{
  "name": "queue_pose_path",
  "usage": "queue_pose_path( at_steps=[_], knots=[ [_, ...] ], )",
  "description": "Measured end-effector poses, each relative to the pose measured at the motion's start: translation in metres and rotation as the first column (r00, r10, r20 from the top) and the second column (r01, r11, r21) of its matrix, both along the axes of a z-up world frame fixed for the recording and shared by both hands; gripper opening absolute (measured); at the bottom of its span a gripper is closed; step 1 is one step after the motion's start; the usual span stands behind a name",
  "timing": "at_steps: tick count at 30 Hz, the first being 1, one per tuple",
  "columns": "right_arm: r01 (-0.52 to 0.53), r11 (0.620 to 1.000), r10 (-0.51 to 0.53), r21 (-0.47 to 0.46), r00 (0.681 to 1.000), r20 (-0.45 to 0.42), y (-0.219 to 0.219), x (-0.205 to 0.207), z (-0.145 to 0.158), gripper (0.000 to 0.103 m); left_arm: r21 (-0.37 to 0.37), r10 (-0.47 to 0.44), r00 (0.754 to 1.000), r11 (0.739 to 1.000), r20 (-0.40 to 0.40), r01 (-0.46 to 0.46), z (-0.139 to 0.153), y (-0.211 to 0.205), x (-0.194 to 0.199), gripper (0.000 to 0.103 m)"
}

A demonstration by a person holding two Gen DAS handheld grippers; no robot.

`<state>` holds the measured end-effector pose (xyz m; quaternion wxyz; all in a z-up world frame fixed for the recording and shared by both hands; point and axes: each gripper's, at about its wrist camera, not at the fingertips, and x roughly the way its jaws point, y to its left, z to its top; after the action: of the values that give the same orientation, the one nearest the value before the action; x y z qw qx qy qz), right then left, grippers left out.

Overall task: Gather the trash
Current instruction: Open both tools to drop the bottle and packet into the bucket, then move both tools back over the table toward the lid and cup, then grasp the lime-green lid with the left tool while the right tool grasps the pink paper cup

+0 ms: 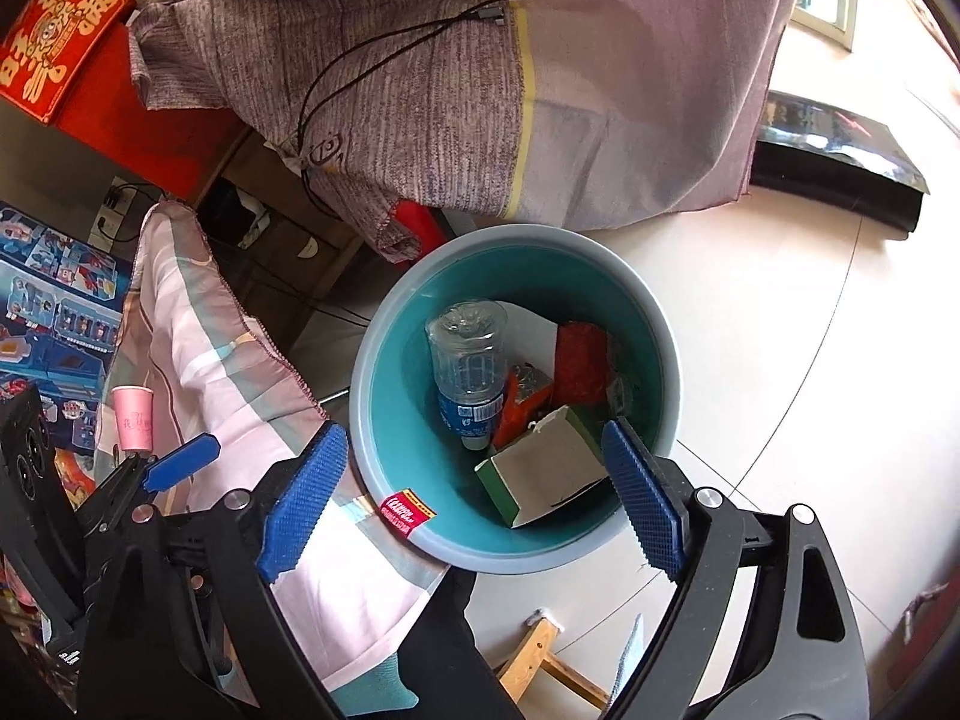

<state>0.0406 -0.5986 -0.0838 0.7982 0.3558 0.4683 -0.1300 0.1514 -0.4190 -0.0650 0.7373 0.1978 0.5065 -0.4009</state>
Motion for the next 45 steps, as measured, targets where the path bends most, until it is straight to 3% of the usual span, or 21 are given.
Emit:
queue_pose_path(
  at_steps=[11,25,33,41,45],
  knots=[
    [-0.049,0.999,0.049,-0.019,0.999,0.014,0.038,0.007,0.018,0.084,-0.025,0.045,0.999,0.999,0.025,-0.045,0.016,0.039,-0.003,0.097],
    [-0.181,0.981,0.181,-0.064,0.983,-0.009,0.127,0.038,0.035,0.088,-0.051,0.185,0.981,0.982,0.054,-0.183,0.025,0.141,0.003,0.097],
    [-0.332,0.941,0.328,-0.062,0.942,-0.068,0.209,0.074,0.032,0.088,-0.05,0.32,0.946,0.947,0.048,-0.318,0.021,0.229,0.021,0.097],
    [-0.444,0.889,0.43,-0.111,0.893,-0.133,0.278,0.096,0.029,0.088,-0.058,0.471,0.881,0.881,0.043,-0.469,0.003,0.336,0.032,0.097],
    [-0.483,0.867,0.462,-0.122,0.872,-0.161,0.303,0.103,0.021,0.088,-0.037,0.511,0.859,0.859,0.027,-0.51,-0.012,0.367,0.036,0.097]
  ],
)
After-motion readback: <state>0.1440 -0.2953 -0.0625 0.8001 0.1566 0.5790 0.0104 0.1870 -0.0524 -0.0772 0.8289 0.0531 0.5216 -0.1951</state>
